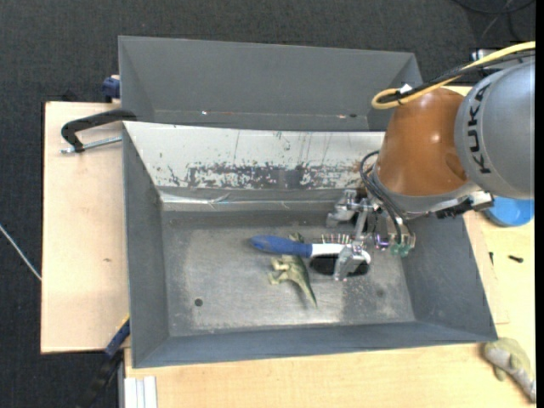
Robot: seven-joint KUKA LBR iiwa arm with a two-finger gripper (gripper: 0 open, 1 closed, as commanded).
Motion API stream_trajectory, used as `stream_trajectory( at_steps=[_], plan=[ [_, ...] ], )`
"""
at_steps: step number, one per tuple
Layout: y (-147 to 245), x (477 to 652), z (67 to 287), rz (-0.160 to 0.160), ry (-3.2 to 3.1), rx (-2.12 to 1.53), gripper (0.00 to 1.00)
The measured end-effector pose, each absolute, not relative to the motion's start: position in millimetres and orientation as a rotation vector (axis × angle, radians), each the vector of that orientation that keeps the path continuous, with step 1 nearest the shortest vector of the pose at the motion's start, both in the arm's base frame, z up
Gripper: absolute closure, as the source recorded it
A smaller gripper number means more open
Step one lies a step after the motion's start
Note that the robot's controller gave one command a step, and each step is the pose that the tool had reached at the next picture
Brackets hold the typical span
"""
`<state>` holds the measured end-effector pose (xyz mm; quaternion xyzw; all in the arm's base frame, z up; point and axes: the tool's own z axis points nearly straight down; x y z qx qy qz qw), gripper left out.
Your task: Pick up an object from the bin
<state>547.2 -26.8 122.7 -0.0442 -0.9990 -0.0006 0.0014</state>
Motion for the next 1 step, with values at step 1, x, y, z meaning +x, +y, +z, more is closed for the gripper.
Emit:
stream_trajectory(
  at_steps=[1],
  plan=[
    [-19.8,546.9,104.1,-0.003,-3.106,-0.456,0.00]
  ],
)
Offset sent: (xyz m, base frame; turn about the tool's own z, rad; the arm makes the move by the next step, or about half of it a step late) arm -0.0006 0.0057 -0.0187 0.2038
